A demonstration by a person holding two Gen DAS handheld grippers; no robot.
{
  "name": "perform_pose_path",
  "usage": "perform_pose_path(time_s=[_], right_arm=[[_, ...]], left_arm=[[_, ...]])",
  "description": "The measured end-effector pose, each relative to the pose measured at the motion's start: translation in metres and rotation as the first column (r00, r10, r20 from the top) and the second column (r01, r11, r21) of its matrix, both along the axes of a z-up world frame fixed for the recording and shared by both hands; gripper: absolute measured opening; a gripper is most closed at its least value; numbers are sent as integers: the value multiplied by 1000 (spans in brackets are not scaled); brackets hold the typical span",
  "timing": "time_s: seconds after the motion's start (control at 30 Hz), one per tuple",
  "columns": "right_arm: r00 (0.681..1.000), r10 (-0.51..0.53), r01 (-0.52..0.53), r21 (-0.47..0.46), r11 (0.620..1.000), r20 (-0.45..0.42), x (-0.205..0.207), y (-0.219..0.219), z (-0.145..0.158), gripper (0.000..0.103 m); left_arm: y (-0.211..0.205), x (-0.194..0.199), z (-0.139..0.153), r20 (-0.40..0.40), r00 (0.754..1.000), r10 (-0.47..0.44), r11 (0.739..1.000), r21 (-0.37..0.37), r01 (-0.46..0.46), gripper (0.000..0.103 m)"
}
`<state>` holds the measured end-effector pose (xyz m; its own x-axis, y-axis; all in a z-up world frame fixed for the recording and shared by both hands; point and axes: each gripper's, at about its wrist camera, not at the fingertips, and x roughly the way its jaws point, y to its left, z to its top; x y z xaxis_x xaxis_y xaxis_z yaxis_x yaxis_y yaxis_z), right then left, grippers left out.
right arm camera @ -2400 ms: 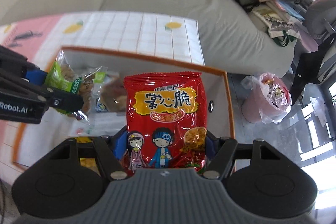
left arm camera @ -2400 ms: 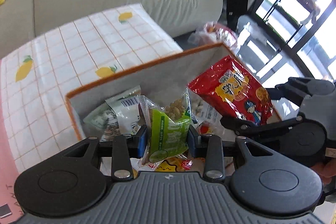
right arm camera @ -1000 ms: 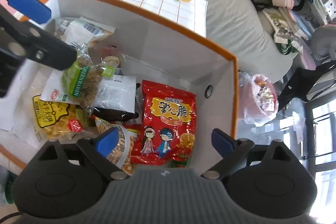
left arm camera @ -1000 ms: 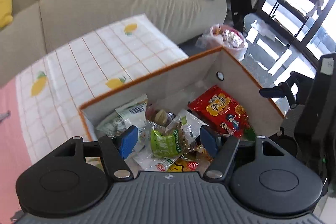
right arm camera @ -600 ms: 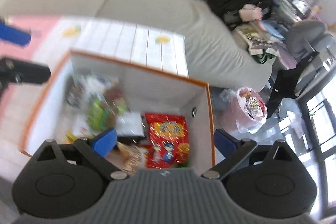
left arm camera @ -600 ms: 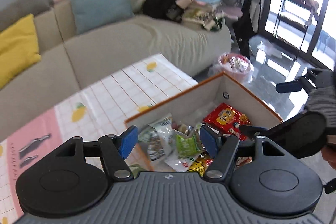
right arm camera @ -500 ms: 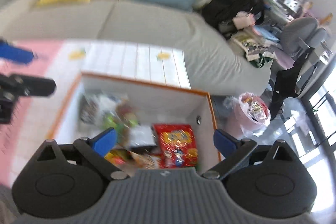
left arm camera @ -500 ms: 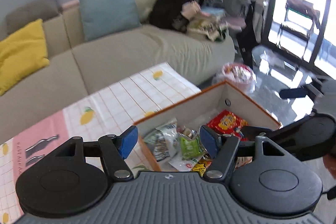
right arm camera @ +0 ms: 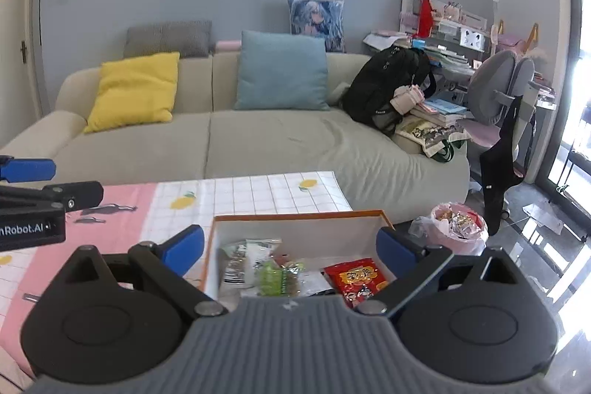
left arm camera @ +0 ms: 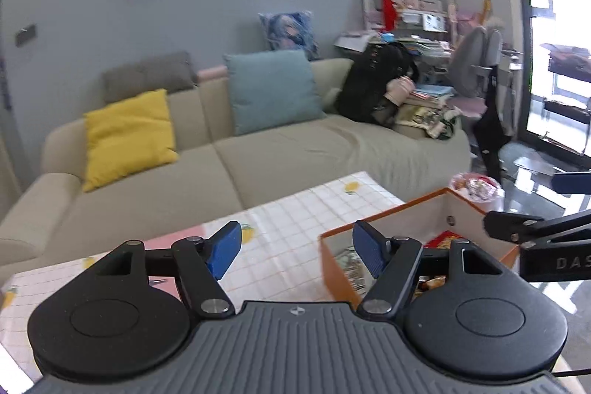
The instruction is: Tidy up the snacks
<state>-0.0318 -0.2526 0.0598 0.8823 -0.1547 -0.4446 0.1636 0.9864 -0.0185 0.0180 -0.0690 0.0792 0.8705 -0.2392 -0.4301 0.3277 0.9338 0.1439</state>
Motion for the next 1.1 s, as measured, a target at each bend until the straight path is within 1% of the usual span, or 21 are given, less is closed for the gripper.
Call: perform_pose_path(time_s=[0.07, 0.17, 0.27, 0.4, 0.5, 0.57, 0.73, 0.83, 0.93, 1.0, 1.1], right_arm=[[1000, -13, 13, -3, 1000, 11, -10, 6, -1, 97], [1000, -9, 9, 5, 1000, 14, -19, 12, -5, 98], [1000, -9, 9, -6, 1000, 8, -24, 19, -11, 98], [1000, -17, 17, -45, 999, 4, -27, 27, -23, 99], [1000, -15, 14, -58, 998, -16, -28, 29, -34, 99], [999, -12, 11, -44, 999, -41, -26, 28, -42, 99], [994, -16, 14, -26, 1000, -104, -20, 26, -61, 99], [992, -18, 16, -13, 1000, -121, -20, 24, -67, 99], [991, -26, 26, -4, 1000, -130, -18, 21, -72, 99], [990, -32, 33, 1, 999, -137, -17, 19, -74, 99], [989, -39, 41, 8, 999, -145, -17, 16, -77, 99]], left_arm=[[4, -8, -2, 9, 1000, 16, 1000, -12, -15, 87], [10, -17, -7, 0, 1000, 28, 999, -46, -28, 87], [18, -21, -15, -25, 999, 37, 997, -73, -39, 88], [27, -17, -30, -69, 995, 68, 992, -99, -75, 89], [28, -16, -44, -85, 993, 87, 992, -86, -95, 90], [27, -16, -53, -96, 990, 100, 992, -65, -107, 90], [23, -18, -66, -110, 989, 97, 994, -33, -101, 90], [22, -16, -72, -123, 987, 102, 994, -22, -106, 95], [21, -14, -78, -146, 983, 107, 994, -20, -111, 96], [22, -12, -80, -158, 982, 104, 994, -26, -110, 103], [23, -11, -80, -162, 982, 99, 994, -39, -107, 103]])
